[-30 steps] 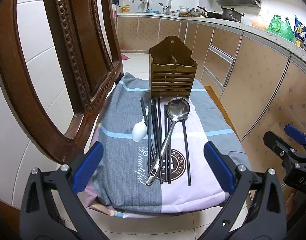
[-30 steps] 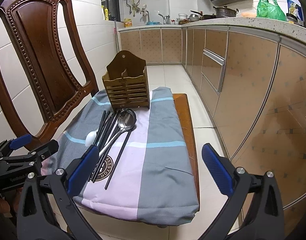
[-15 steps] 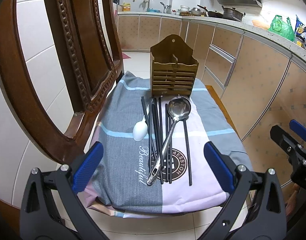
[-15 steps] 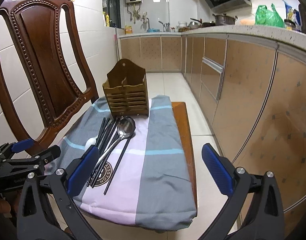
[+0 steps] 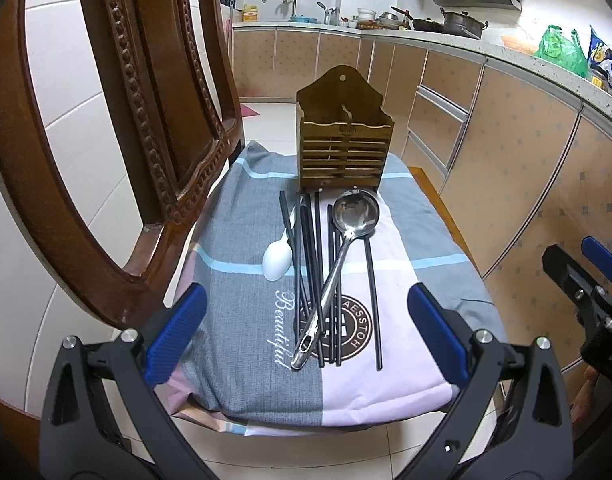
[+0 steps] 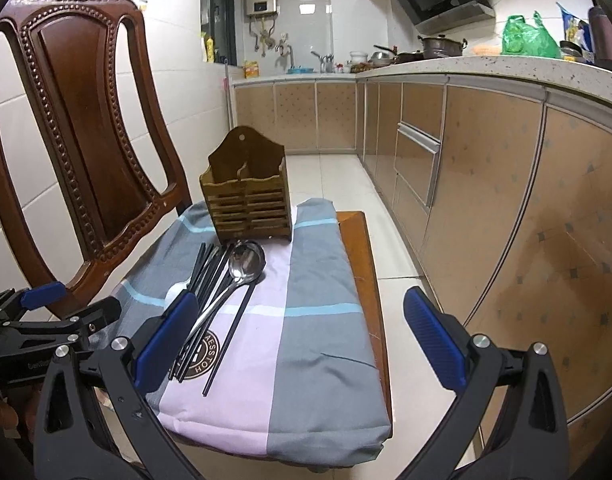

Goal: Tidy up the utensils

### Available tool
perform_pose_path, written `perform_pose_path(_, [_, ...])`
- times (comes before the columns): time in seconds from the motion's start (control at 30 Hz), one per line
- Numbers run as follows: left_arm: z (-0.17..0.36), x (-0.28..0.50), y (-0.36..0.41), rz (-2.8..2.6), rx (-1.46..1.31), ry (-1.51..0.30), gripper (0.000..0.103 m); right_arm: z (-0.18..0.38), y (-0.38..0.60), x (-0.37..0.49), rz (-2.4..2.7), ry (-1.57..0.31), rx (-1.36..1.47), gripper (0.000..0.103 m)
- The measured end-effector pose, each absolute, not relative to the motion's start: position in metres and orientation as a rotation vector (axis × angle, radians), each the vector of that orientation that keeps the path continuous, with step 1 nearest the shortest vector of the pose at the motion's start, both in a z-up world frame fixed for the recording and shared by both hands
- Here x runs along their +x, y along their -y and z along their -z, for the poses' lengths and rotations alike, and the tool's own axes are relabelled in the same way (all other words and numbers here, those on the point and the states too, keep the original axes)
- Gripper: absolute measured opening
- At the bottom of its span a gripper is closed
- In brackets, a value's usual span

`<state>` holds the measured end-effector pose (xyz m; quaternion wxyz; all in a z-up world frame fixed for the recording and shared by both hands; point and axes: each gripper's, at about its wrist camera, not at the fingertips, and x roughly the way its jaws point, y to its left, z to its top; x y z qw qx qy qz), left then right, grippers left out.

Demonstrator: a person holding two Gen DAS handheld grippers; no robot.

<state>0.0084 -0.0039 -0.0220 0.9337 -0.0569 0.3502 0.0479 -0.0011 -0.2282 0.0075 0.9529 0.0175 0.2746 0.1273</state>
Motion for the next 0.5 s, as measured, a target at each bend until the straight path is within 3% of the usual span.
perform_pose_path(0.5, [0.026, 0.013, 0.007, -0.050, -0.094, -0.707, 0.099, -0.009, 0.220, 0.009, -0.323, -0.528, -0.043, 0.100])
